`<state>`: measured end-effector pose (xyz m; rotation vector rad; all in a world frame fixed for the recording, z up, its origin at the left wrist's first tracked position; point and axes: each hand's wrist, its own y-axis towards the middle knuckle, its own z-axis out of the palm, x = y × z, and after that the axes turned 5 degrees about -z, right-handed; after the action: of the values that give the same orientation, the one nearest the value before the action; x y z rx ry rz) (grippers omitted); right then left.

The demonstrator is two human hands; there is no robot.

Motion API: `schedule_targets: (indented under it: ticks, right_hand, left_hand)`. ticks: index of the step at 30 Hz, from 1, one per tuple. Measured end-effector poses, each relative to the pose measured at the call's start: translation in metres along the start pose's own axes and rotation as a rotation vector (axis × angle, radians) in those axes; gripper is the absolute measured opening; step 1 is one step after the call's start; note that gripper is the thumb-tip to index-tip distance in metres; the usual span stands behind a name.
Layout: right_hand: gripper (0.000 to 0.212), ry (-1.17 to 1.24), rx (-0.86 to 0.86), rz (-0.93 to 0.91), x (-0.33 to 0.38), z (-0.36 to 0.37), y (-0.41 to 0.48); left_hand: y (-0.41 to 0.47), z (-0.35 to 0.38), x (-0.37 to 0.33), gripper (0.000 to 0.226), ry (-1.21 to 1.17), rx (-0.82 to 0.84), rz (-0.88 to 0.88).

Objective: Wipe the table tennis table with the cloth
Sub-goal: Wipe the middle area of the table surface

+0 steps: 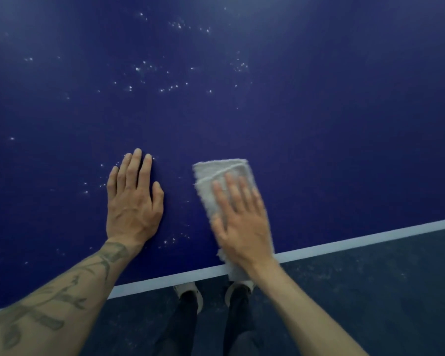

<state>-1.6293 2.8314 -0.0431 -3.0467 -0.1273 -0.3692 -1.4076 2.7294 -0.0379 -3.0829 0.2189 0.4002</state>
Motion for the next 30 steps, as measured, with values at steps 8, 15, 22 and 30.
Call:
schedule_targets:
  ticks: [8, 15, 22, 30]
  right_hand:
    - [0.071, 0.023, -0.062, 0.339, 0.017, -0.004, 0.068]
    - [0.070, -0.007, 0.011, 0.037, 0.011, 0.001, 0.014]
    - [0.068, -0.021, -0.058, 0.426, -0.004, -0.015, 0.088]
    - [0.068, -0.033, 0.026, 0.007, 0.013, -0.005, 0.050]
  left_hand:
    - [0.000, 0.004, 0.004, 0.057, 0.003, -0.013, -0.005]
    - [0.000, 0.000, 0.001, 0.056, 0.008, 0.000, -0.007]
    - [0.000, -0.002, 0.000, 0.057, 0.013, 0.013, -0.003]
    - [0.002, -0.002, 0.001, 0.057, 0.002, 0.007, 0.000]
